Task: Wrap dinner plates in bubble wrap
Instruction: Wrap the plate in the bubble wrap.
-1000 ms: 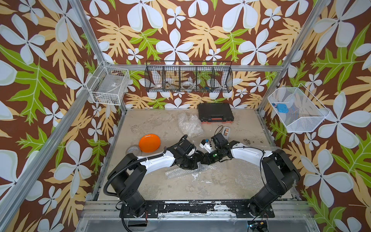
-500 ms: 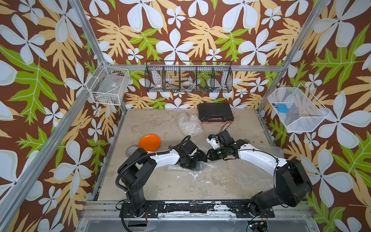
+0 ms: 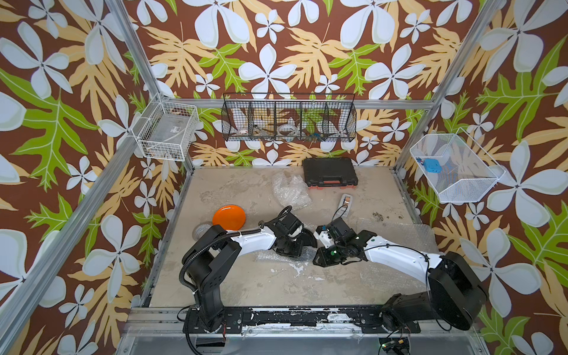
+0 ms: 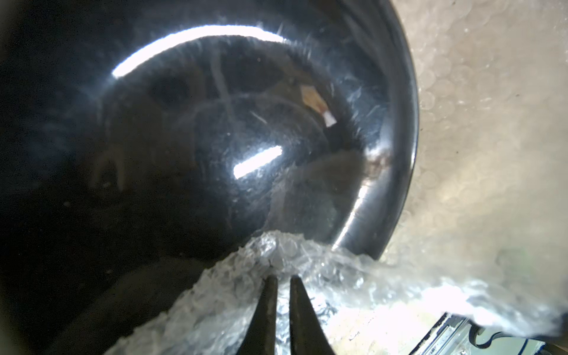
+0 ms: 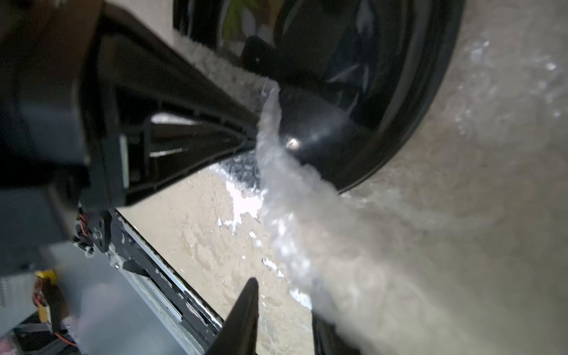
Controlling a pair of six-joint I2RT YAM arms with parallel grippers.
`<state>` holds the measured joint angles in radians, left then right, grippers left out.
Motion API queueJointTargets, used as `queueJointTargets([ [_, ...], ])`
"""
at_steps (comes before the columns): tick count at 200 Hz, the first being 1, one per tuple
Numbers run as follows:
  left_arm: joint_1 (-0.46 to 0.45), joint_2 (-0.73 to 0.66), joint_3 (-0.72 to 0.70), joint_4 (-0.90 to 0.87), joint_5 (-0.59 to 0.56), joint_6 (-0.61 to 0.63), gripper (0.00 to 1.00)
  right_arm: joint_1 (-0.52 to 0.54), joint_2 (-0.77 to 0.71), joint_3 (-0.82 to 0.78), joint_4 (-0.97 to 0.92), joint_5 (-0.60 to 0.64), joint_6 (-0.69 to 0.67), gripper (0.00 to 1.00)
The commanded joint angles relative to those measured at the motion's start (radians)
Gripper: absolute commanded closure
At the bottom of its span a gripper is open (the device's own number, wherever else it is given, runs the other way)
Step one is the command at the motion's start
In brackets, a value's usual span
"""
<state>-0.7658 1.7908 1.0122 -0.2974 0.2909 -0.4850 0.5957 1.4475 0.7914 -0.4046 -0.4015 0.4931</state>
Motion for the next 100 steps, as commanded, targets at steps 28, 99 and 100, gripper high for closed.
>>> queueJointTargets([
  [28, 0.005, -0.001, -0.035, -0.061, -0.055, 0.026, 0.87, -0.257, 0.096, 0.109, 0.181, 0.116, 0.009, 0.65],
  [99, 0.031, -0.008, -0.04, -0.075, -0.059, 0.038, 0.87, -0.427, -0.007, -0.002, 0.058, 0.058, -0.029, 0.53],
  [100, 0.032, -0.007, -0.04, -0.075, -0.059, 0.038, 0.87, -0.427, -0.011, -0.008, 0.057, 0.053, -0.026, 0.53],
])
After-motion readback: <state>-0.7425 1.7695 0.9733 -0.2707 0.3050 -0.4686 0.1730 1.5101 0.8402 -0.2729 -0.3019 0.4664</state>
